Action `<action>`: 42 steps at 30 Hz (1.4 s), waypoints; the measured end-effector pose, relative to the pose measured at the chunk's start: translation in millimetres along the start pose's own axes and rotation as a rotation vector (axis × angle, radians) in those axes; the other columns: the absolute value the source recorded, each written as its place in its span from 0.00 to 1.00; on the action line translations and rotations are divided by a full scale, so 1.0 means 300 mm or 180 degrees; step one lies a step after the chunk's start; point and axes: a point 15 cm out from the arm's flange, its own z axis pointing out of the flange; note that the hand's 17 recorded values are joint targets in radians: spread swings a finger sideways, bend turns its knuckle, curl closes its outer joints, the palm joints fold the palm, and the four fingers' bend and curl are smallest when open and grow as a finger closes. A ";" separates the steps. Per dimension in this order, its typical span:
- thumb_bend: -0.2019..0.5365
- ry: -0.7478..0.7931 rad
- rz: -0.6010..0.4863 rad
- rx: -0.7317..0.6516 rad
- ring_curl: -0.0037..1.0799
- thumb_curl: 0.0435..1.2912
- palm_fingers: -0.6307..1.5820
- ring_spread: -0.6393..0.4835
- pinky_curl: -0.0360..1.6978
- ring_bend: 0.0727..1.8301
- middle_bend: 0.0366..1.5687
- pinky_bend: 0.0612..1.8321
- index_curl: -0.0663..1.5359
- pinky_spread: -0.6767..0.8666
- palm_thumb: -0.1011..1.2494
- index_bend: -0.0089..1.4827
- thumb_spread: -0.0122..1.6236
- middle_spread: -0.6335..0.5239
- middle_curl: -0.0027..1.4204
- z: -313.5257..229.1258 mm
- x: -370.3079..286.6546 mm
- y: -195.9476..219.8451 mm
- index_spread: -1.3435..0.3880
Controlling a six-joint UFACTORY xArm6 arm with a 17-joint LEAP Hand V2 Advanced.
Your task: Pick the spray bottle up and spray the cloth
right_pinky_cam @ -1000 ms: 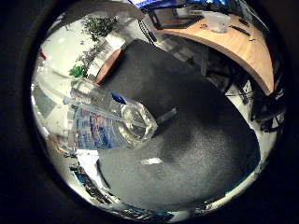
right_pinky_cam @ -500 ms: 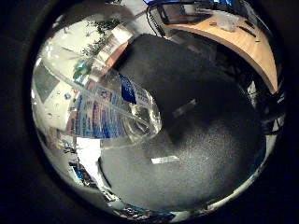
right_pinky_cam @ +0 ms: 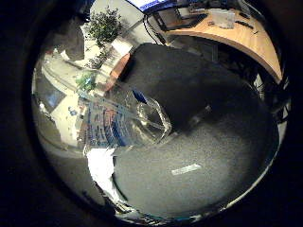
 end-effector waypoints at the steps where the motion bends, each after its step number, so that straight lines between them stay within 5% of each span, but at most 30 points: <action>1: 0.25 -0.0019 -0.0007 -0.0012 0.70 0.49 0.78 0.31 0.34 0.71 0.64 0.79 0.52 0.25 0.83 0.57 0.48 0.14 0.72 0.003 -0.007 0.003 0.48; 7: 0.22 -0.0066 -0.0101 -0.0036 0.73 0.54 0.79 0.34 0.35 0.74 0.68 0.78 0.59 0.25 0.80 0.60 0.40 0.20 0.78 -0.006 -0.050 0.004 0.50; 12: 0.21 -0.0134 -0.0184 -0.0071 0.73 0.49 0.79 0.35 0.36 0.74 0.69 0.77 0.62 0.25 0.53 0.67 0.54 0.23 0.79 0.000 -0.100 0.010 0.53; 15: 0.24 -0.0215 -0.0231 -0.0137 0.73 0.47 0.80 0.36 0.36 0.74 0.69 0.77 0.62 0.25 0.49 0.68 0.60 0.25 0.80 -0.002 -0.133 0.024 0.56; 19: 0.30 -0.0310 -0.0357 -0.0124 0.73 0.48 0.80 0.36 0.37 0.75 0.70 0.76 0.61 0.26 0.59 0.71 0.63 0.26 0.80 -0.040 -0.205 0.010 0.57; 25: 0.37 -0.0272 -0.0560 -0.0227 0.73 0.61 0.80 0.36 0.38 0.76 0.74 0.76 0.62 0.26 0.78 0.74 0.52 0.27 0.82 -0.100 -0.268 0.017 0.59; 42: 0.26 -0.0140 -0.0757 -0.0951 0.73 0.83 0.80 0.38 0.41 0.79 0.76 0.75 0.63 0.26 0.83 0.75 0.44 0.32 0.84 -0.315 -0.425 0.096 0.60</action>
